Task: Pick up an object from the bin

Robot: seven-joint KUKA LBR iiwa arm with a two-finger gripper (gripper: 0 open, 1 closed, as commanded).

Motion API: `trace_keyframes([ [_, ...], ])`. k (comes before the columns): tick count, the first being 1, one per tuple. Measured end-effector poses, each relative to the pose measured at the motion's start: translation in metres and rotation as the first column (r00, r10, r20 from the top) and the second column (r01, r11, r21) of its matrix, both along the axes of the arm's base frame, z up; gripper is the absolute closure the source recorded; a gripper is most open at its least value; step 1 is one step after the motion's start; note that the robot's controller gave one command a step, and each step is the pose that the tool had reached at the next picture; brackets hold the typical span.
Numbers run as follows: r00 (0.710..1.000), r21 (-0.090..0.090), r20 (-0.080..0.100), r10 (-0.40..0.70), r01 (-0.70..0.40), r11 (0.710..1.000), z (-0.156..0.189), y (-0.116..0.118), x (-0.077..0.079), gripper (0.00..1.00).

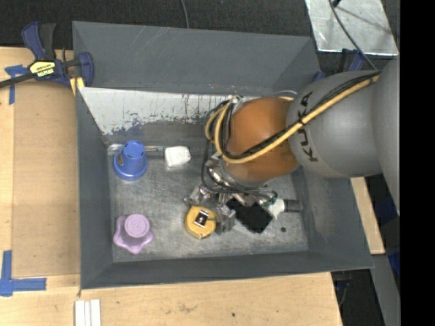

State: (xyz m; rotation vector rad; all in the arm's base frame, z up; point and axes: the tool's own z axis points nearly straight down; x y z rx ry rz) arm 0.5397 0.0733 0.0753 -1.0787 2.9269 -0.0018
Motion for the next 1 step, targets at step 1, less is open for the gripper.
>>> trace_keyframes([
  [1,0.969,-0.006,-0.017,0.246,-0.246,0.969,0.1294,-0.0025,0.0034,1.00],
])
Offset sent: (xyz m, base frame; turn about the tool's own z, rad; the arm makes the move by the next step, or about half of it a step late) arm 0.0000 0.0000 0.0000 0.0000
